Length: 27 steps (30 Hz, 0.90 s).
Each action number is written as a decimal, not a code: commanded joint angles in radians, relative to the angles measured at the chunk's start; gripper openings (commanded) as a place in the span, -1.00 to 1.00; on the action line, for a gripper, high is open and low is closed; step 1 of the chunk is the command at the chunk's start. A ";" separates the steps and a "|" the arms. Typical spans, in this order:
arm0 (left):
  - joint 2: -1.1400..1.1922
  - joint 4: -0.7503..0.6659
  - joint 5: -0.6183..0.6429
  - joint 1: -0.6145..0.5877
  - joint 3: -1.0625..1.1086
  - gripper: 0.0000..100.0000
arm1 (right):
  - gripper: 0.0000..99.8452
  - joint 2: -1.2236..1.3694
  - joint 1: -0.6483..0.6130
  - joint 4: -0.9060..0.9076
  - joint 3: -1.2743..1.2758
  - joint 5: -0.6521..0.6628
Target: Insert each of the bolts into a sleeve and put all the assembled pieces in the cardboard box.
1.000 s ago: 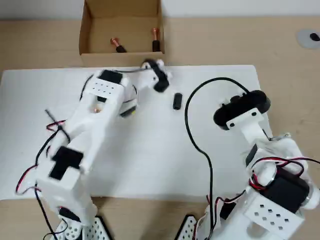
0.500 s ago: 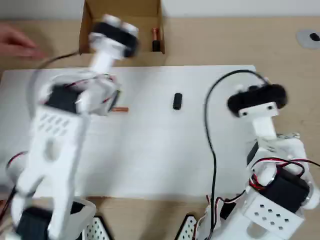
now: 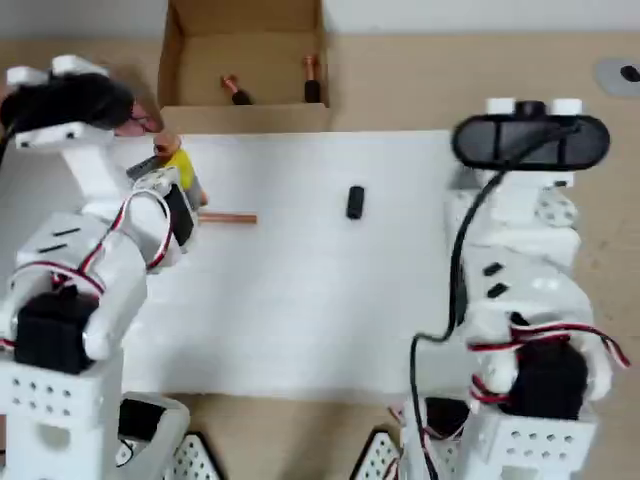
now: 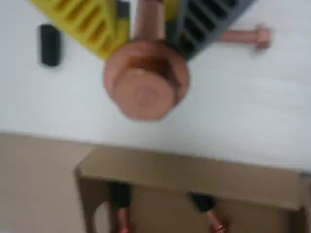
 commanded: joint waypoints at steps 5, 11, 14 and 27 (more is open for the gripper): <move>-0.110 -0.161 0.081 0.009 0.101 -0.98 | -0.98 -0.007 -0.236 -0.175 0.182 0.120; -0.166 -0.238 0.083 0.011 0.158 -0.98 | -0.98 -0.013 -0.239 -0.164 0.358 0.315; -0.173 -0.272 0.086 0.014 0.187 -0.98 | -0.98 -0.015 -0.286 -0.226 0.423 0.278; -0.176 -0.358 0.241 0.097 0.261 -0.99 | -0.98 -0.016 -0.475 -0.795 0.756 0.043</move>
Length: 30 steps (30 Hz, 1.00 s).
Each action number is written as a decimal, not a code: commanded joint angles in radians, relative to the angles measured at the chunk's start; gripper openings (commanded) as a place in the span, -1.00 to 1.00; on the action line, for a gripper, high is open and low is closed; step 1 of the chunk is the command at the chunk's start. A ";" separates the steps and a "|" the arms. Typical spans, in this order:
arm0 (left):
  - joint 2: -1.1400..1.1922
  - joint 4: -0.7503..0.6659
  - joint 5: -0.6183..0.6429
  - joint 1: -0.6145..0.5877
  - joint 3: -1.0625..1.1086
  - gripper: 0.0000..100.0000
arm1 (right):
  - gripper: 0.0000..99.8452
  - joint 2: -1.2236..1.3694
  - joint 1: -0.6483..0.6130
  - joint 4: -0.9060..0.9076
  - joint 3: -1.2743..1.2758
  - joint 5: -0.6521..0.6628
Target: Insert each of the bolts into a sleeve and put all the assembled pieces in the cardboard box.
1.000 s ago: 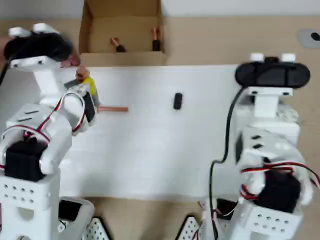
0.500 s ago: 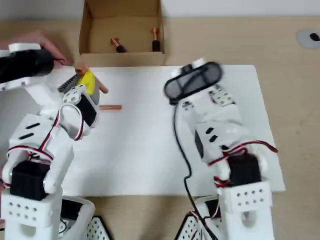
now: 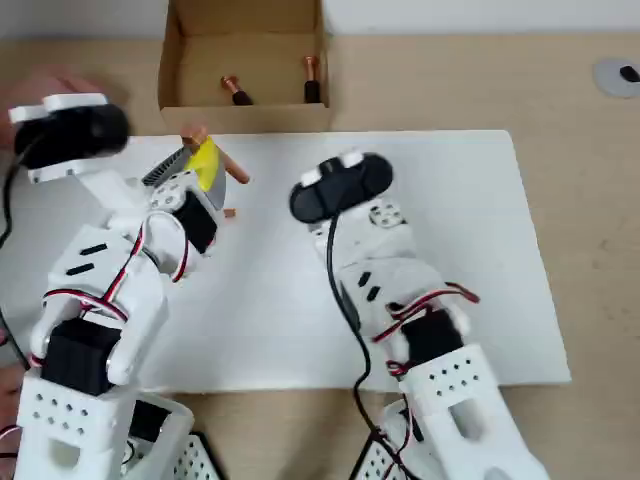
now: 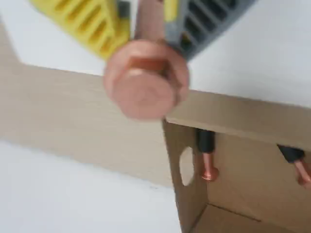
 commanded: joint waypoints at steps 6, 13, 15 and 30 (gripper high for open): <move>-0.021 -0.026 0.118 -0.017 -0.012 -0.99 | -0.98 -0.018 -0.038 -0.301 0.087 -0.008; -0.019 -0.071 0.068 0.032 -0.006 -0.99 | -0.98 -0.018 -0.139 -0.304 0.162 -0.009; -0.016 -0.071 0.046 0.066 -0.005 -0.99 | -0.98 -0.018 -0.177 -0.305 0.165 -0.011; -0.021 -0.250 -0.041 -0.075 0.118 -0.99 | -0.98 -0.018 -0.232 -0.321 0.128 -0.117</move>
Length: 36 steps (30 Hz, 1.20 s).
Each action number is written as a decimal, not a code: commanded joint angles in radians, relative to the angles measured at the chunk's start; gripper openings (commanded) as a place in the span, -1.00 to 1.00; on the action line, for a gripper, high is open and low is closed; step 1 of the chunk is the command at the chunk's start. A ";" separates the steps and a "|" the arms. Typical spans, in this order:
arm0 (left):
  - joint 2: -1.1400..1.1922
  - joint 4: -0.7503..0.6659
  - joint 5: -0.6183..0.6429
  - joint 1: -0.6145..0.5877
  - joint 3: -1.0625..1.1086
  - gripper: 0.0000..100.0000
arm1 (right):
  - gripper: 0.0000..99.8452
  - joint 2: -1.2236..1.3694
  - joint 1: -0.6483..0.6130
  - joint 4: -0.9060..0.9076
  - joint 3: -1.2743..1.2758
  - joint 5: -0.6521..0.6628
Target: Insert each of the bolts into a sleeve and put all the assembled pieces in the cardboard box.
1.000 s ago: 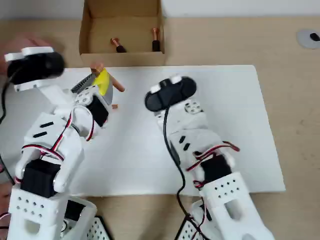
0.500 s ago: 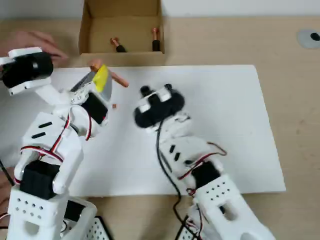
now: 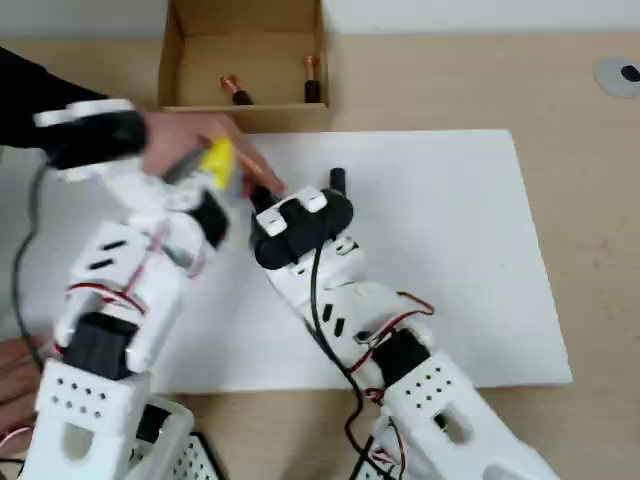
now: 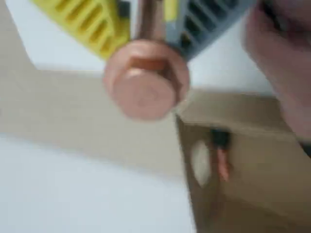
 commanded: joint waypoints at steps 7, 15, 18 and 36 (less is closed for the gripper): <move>-0.013 -0.032 -0.029 -0.005 -0.068 -0.99 | -0.98 -0.021 0.054 -0.457 0.196 0.078; -0.016 -0.032 -0.138 0.086 -0.058 -0.99 | -0.98 -0.242 0.059 -0.580 0.352 0.169; -0.018 -0.032 -0.212 0.120 -0.052 -0.99 | -0.98 -0.338 0.053 -0.459 0.355 0.164; -0.404 -0.040 -0.404 0.282 0.143 -0.99 | -0.98 -0.665 0.038 -0.014 0.355 0.110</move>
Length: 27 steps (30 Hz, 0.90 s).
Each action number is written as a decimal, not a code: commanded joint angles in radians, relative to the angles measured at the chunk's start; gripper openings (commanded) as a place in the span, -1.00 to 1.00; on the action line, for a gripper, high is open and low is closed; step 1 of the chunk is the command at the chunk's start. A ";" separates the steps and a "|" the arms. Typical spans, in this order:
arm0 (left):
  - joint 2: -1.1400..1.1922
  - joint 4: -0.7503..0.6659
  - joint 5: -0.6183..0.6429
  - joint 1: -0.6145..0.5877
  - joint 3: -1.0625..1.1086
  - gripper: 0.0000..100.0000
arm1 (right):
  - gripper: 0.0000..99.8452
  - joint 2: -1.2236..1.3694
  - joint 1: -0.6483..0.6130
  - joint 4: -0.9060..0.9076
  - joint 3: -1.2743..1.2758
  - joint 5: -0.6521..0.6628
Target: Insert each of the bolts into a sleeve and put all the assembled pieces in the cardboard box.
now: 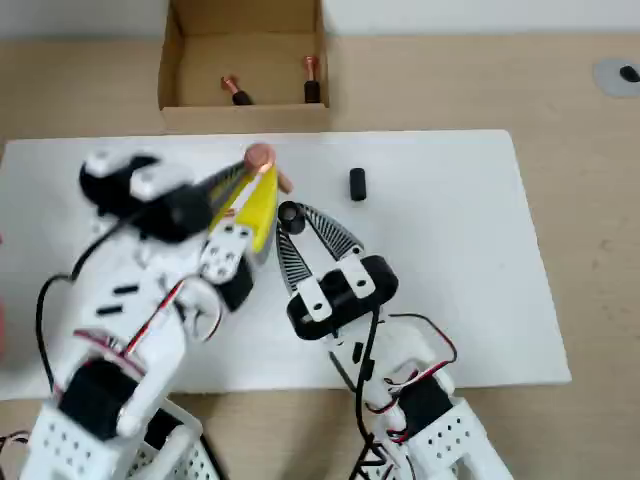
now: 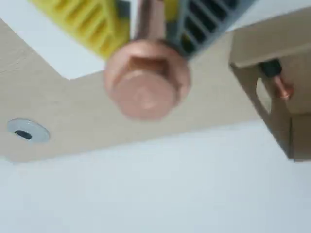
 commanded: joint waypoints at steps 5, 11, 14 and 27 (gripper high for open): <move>-0.318 -0.028 -0.072 0.011 0.181 -0.99 | -0.98 -0.022 0.001 0.003 -0.002 -0.037; -0.453 -0.034 -0.077 0.035 0.301 -0.99 | -0.98 -0.022 0.001 0.005 -0.002 -0.058; -0.456 -0.110 -0.078 0.048 0.362 -0.99 | -0.98 -0.021 0.001 0.021 -0.002 -0.075; -0.456 -0.348 -0.104 0.048 0.425 -0.99 | -0.98 -0.022 0.002 0.048 -0.002 -0.078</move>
